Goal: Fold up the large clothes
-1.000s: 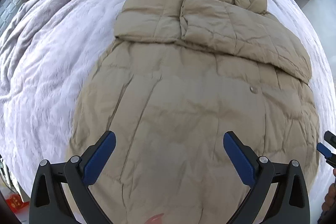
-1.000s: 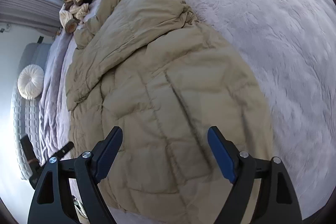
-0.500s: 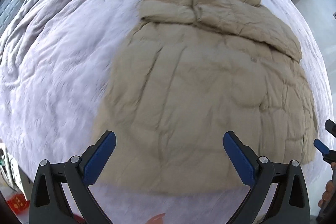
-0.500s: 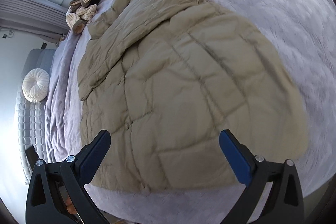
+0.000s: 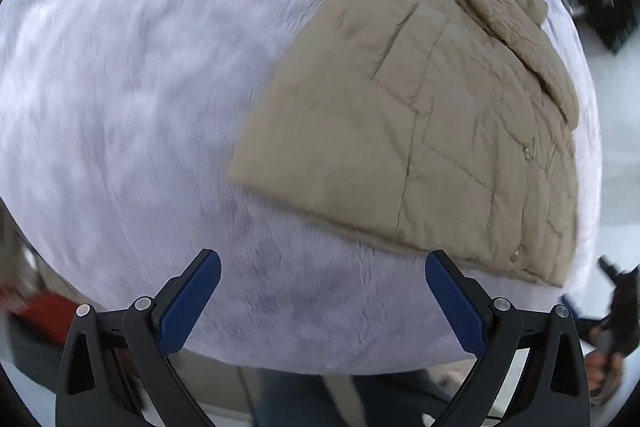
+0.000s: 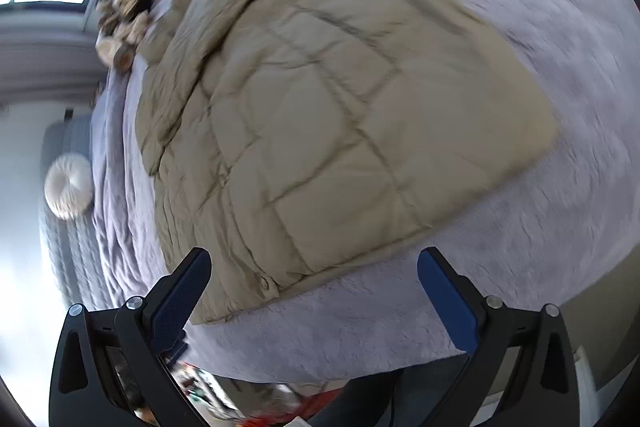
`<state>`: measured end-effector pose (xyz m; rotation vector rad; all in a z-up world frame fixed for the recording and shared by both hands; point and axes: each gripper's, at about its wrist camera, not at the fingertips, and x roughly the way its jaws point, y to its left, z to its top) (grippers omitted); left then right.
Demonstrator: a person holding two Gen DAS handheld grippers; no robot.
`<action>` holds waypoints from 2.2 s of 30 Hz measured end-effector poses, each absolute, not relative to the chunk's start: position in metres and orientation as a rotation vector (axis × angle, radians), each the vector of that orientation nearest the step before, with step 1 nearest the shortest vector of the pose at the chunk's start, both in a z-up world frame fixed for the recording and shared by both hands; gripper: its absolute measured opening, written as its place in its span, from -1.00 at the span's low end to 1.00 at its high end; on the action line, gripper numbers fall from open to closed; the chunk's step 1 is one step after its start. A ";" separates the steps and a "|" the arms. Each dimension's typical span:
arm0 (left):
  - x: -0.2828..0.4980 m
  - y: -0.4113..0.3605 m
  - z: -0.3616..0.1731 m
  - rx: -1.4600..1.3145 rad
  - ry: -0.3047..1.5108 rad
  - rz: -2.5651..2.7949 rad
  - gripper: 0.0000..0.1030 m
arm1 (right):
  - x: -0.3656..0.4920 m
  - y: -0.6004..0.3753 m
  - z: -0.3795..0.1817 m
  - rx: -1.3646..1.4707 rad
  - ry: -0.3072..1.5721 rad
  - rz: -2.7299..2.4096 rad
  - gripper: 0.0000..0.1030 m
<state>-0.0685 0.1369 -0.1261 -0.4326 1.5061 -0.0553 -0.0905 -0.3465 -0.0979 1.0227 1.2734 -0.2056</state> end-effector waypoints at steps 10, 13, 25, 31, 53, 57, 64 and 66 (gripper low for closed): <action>-0.070 0.135 -0.168 -0.761 1.510 -0.183 0.98 | -0.134 -0.381 -0.139 1.251 1.218 -0.296 0.99; -0.065 0.124 -0.173 -0.775 1.502 -0.227 0.98 | -0.142 -0.386 -0.148 1.296 1.199 -0.310 0.99; -0.027 0.096 -0.191 -0.774 1.493 -0.267 0.98 | -0.136 -0.398 -0.175 1.441 1.045 -0.303 0.99; -0.021 0.096 -0.192 -0.789 1.489 -0.219 0.91 | -0.112 -0.403 -0.188 1.486 1.031 -0.232 0.99; 0.032 0.113 -0.078 -0.939 1.272 -0.391 -0.78 | -0.045 -0.431 -0.116 1.448 1.008 0.099 -0.85; 0.061 0.105 -0.039 -0.932 1.180 -0.400 -0.78 | -0.015 -0.437 -0.081 1.393 0.970 0.184 -0.85; 0.110 0.102 0.010 -0.912 1.049 -0.409 -0.78 | 0.059 -0.450 -0.028 1.274 0.927 0.276 -0.85; 0.128 0.096 0.016 -0.901 1.037 -0.406 -0.78 | 0.078 -0.452 -0.018 1.237 0.928 0.294 -0.86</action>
